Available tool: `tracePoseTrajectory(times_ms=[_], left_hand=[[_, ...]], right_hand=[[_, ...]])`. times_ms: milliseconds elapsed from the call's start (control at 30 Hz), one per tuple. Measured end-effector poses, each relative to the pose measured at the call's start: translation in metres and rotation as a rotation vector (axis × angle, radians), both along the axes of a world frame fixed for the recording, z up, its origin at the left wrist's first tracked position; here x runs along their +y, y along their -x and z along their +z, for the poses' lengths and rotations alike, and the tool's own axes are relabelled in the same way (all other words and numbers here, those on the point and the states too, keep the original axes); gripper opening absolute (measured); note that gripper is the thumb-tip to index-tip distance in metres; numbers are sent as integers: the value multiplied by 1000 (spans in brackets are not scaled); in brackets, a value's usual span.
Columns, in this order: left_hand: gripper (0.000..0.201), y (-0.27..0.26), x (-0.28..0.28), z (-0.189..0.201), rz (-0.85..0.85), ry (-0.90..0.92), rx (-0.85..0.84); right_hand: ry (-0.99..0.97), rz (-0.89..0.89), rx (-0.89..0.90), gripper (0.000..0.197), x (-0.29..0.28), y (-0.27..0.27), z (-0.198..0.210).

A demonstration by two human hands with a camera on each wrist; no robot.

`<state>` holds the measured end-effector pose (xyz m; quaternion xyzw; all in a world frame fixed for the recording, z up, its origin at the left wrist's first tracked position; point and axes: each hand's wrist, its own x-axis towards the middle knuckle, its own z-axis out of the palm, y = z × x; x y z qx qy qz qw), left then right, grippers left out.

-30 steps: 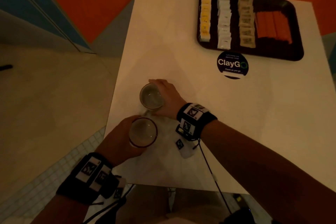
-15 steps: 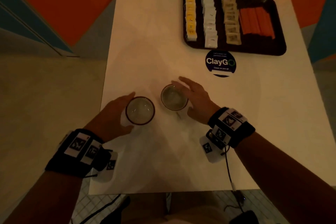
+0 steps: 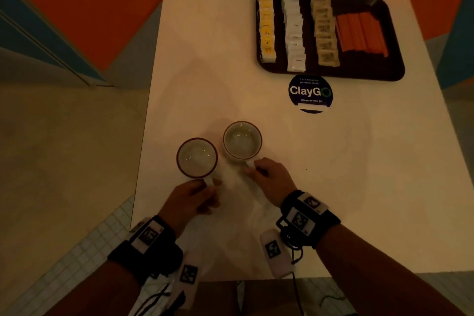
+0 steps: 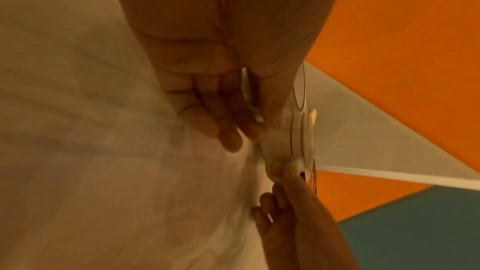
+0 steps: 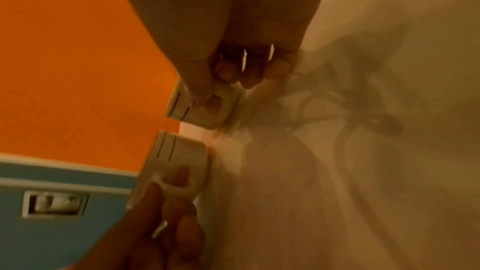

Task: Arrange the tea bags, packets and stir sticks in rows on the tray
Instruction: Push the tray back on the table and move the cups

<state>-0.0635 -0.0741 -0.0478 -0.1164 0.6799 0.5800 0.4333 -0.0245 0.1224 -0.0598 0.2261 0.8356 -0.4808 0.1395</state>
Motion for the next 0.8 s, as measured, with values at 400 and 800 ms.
tracePoseTrajectory(times_ms=[400,800], left_hand=[[15,136,48,-12,210,-126,186],[25,270,95,-14,286,-135,209]], right_hand=[[-17,-89,68,27,46,120,2],[38,-123,117,26,73,261,1]])
